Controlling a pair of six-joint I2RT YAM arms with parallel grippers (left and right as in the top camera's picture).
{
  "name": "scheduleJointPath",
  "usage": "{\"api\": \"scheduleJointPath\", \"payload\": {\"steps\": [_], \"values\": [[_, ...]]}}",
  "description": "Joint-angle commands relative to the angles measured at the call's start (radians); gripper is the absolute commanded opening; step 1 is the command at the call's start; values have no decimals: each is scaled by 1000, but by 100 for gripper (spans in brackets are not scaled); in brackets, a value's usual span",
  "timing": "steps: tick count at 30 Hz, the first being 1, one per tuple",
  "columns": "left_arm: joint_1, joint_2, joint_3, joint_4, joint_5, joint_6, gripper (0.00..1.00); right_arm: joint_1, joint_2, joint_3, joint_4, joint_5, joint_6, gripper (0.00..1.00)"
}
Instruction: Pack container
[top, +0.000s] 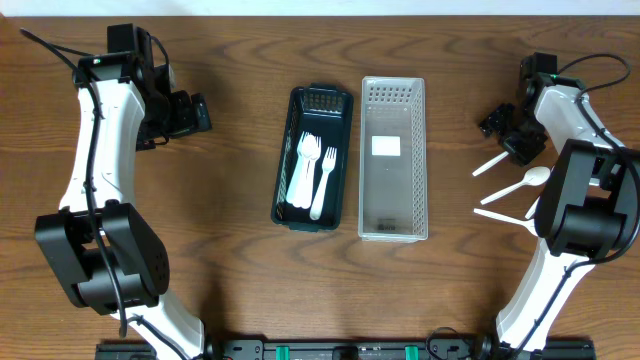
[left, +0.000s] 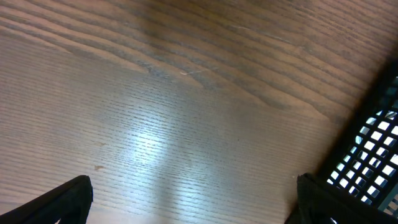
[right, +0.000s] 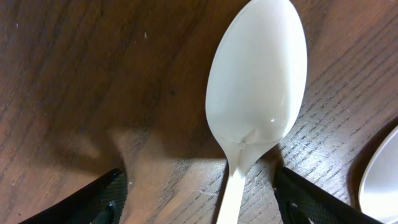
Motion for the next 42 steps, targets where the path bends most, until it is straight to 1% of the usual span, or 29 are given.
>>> {"api": "scheduleJointPath", "payload": {"steps": [1, 2, 5, 9, 14, 17, 21, 22, 28, 31, 37, 42], "values": [[-1, 6, -4, -3, 3, 17, 98, -7, 25, -18, 0, 6, 5, 76], [-1, 6, -4, -3, 3, 17, 98, -7, 25, -27, 1, 6, 5, 67], [-1, 6, -4, -3, 3, 17, 98, -8, 25, -50, 3, 6, 5, 47], [-1, 6, -4, -3, 3, 17, 98, -8, 25, -63, 1, 6, 5, 42], [-1, 6, -4, -3, 3, 17, 98, -7, 25, -63, 1, -1, 5, 24], [-1, 6, -4, -6, 3, 18, 98, -7, 25, -63, 1, -6, 5, 17], [0, 6, -4, -7, 3, 17, 98, -7, 25, -63, 2, -10, 5, 3], [0, 6, -4, -7, 3, 18, 98, -7, 25, -63, 2, -12, 5, 1], [0, 6, -4, -7, 3, 18, 98, -4, 12, -39, -5, -12, -6, 1], [-1, 6, -4, -7, 3, 18, 98, 9, -26, -1, -28, -12, -56, 1], [-1, 6, -4, -7, 3, 26, 98, 79, -159, 143, -135, -12, -196, 1], [-1, 6, -4, -7, 3, 29, 98, 212, -271, 251, -220, -13, -329, 1]]}}
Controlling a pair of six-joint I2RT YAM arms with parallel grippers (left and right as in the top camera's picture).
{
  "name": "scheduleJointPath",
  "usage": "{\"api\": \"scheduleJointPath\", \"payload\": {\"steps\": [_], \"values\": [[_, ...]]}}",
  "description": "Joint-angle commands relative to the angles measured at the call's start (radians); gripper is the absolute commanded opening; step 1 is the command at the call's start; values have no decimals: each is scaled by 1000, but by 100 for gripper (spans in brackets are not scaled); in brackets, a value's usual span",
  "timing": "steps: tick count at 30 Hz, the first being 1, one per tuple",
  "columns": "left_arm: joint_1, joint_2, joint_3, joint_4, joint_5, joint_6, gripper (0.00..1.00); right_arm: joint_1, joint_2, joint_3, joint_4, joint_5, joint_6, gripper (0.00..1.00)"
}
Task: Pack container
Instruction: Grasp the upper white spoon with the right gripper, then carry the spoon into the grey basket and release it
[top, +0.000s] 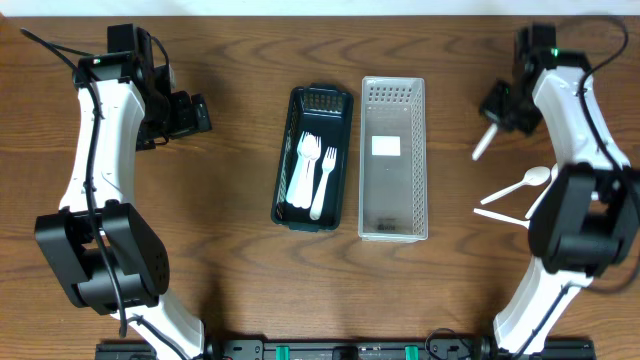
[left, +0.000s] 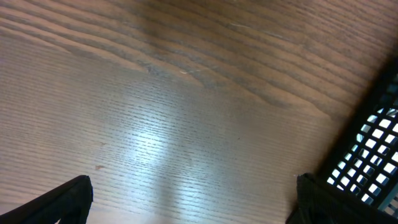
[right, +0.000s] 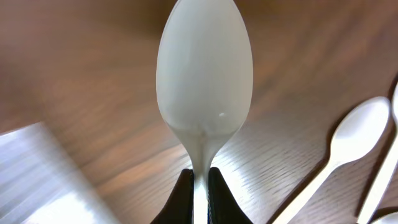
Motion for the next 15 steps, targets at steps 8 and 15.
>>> {"api": "scheduleJointPath", "payload": {"steps": [8, 15], "values": [[0, 6, -4, -3, 2, 17, 98, 340, -124, 68, -74, -40, -149, 1], [0, 6, -4, -3, -1, 21, 98, 457, 1, 47, -85, 16, -150, 1]]}}
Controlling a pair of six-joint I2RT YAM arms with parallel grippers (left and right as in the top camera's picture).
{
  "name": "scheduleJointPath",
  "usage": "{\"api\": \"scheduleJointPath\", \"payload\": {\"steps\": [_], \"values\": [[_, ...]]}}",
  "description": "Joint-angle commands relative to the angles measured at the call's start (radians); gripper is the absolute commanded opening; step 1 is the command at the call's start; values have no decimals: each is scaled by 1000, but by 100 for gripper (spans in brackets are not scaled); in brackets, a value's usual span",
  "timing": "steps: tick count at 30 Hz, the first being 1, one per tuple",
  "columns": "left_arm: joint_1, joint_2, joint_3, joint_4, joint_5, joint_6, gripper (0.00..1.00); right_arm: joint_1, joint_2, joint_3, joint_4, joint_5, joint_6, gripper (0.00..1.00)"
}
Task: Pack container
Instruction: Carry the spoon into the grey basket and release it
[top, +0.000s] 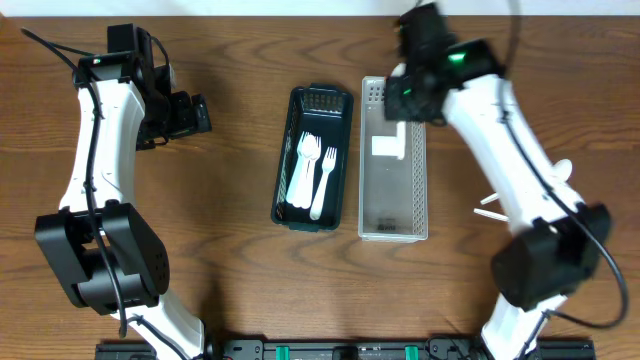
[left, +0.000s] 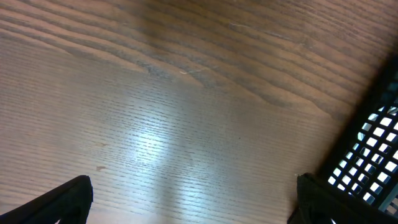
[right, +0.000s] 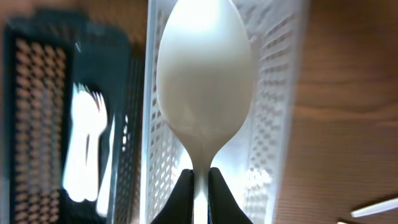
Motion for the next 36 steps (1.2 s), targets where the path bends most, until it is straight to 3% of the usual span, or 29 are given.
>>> {"api": "scheduleJointPath", "payload": {"steps": [1, 10, 13, 14, 20, 26, 28, 29, 32, 36], "values": [[0, 6, -4, -3, -5, 13, 98, 22, 81, -19, -12, 35, -18, 1], [0, 6, -4, -3, -5, 13, 98, -2, 231, -19, -21, 27, 26, 2], [0, 6, -4, -3, -5, 13, 98, -9, 231, -19, -10, 27, 13, 13], [0, 6, -4, -3, -5, 14, 98, -9, 230, -19, -6, 27, 13, 21], [0, 6, -4, -3, -5, 13, 98, -13, 209, 11, -11, 27, 11, 23], [0, 6, -4, -3, -5, 13, 98, -44, 91, 177, -100, 42, -20, 25], [0, 6, -4, -3, -5, 13, 98, -73, 32, 233, -136, 92, -19, 38], [0, 6, -4, -3, -5, 13, 98, -93, -2, 249, -152, 124, -16, 50], [0, 6, -4, -3, -5, 13, 98, -183, -93, 254, -190, 183, 36, 52], [0, 6, -4, -4, -5, 13, 98, -356, -151, 254, -283, 179, 101, 68]]}}
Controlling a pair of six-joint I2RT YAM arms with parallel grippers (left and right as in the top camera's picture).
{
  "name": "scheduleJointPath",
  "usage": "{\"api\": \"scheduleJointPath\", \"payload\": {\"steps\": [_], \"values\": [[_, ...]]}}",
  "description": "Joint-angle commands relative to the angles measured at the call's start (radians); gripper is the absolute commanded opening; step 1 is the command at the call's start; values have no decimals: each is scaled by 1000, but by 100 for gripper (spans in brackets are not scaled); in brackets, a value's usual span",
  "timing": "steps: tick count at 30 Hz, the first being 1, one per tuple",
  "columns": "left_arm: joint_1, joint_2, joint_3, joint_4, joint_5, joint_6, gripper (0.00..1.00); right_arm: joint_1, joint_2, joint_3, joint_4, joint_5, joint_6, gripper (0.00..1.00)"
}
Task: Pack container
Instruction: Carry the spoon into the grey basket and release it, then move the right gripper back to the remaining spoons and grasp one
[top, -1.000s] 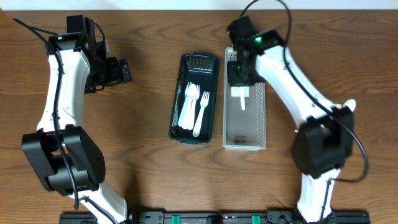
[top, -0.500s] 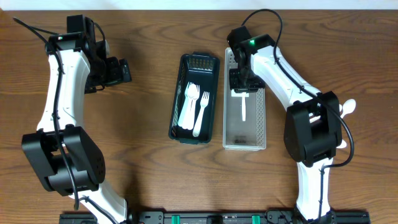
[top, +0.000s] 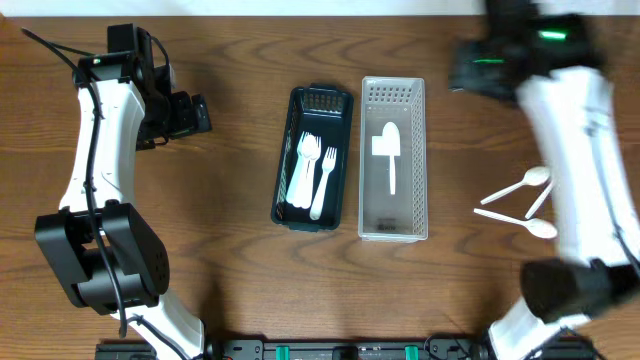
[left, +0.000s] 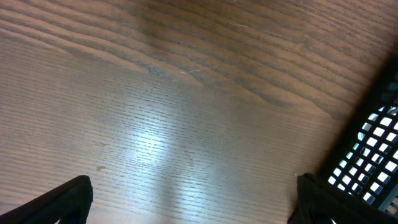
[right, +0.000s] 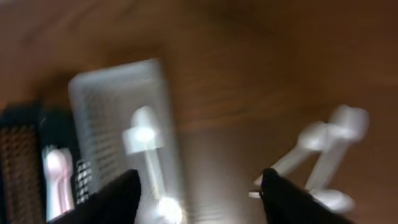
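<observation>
A white spoon (top: 388, 152) lies lengthwise in the clear white basket (top: 417, 160), and it also shows as a blur in the right wrist view as the spoon (right: 146, 146). My right gripper (top: 470, 70) is up beyond the basket's far right corner, open and holding nothing (right: 200, 198). To the left of the white basket, the black basket (top: 282, 160) holds white forks (top: 312, 170). My left gripper (top: 190, 113) hangs open over bare table, left of the black basket, its fingers (left: 65, 199) wide apart.
More white spoons (top: 522, 184) lie loose on the wood at the right, blurred in the right wrist view as spoons (right: 323, 146). A corner of the black basket (left: 373, 143) shows at the right edge of the left wrist view.
My right gripper was shut on the spoon above the white basket. Now the spoon lies in that basket, and the gripper is open and has moved off to the right.
My right gripper stood open around a spoon on the table at the right. Then it was shut on the spoon and raised, then over the white basket. The spoon now lies in the basket, released. The left arm stayed still throughout.
</observation>
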Motion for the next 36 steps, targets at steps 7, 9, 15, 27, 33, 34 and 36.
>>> {"api": "scheduleJointPath", "payload": {"steps": [7, 9, 15, 27, 33, 34, 36], "values": [[-1, 6, -4, -4, -5, 13, 98, -336, -5, -137, -68, -42, 56, 83], [0, 6, -4, -4, -5, 13, 98, -365, -5, -223, -27, -77, 61, 83], [0, 6, -4, -4, -5, 13, 98, -399, -5, -525, 179, -104, 127, 82], [0, 6, -4, -7, -5, 13, 98, -402, -5, -893, 555, -107, 216, 80], [0, 6, -4, -15, -5, 13, 98, -422, -2, -958, 599, -107, 242, 78], [0, 6, -4, -19, -5, 13, 98, -427, -2, -964, 600, -107, 254, 77], [0, 6, -4, -23, -5, 13, 98, -438, -1, -974, 602, -108, 280, 77]]}}
